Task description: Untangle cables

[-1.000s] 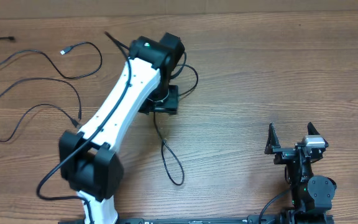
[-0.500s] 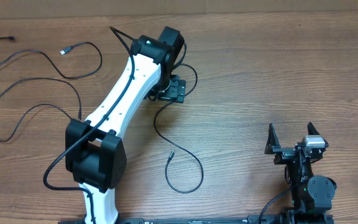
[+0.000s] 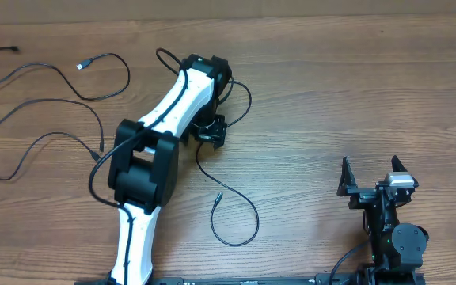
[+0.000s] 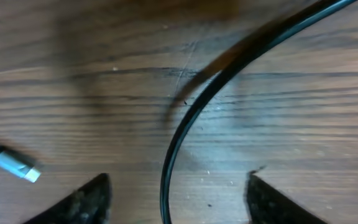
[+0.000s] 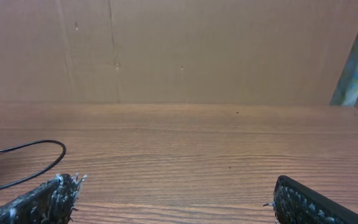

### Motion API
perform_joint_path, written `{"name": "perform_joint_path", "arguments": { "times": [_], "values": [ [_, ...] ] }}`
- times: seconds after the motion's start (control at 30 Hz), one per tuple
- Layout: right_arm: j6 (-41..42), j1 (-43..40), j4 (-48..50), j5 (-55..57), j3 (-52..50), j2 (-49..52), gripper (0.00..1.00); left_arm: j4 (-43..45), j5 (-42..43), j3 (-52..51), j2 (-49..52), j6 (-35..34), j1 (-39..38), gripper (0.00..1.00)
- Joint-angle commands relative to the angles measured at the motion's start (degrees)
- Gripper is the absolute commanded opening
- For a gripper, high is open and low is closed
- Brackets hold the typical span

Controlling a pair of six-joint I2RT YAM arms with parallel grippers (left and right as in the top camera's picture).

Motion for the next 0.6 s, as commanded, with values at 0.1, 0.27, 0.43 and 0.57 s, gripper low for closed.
{"name": "perform_joint_path", "arguments": {
  "times": [0.1, 0.27, 0.43, 0.57],
  "values": [
    [0.17, -0.04, 0.33, -0.07, -0.59, -0.52, 1.0, -0.59, 1.14, 0.35, 1.49, -0.5, -0.02, 0.62],
    [0.17, -0.04, 0.33, -0.07, -0.59, -0.52, 1.0, -0.59, 1.14, 0.35, 1.53, -0.92, -0.02, 0.54],
    [0.17, -0.04, 0.33, -0.07, -0.59, -0.52, 1.0, -0.85, 1.16, 0.35, 1.53, -1.7, -0.02, 0.37],
    [0.17, -0.04, 0.33, -0.07, -0.59, -0.52, 1.0, -0.87, 1.14, 0.35, 1.53, -1.77, -0.02, 0.41]
  ]
}}
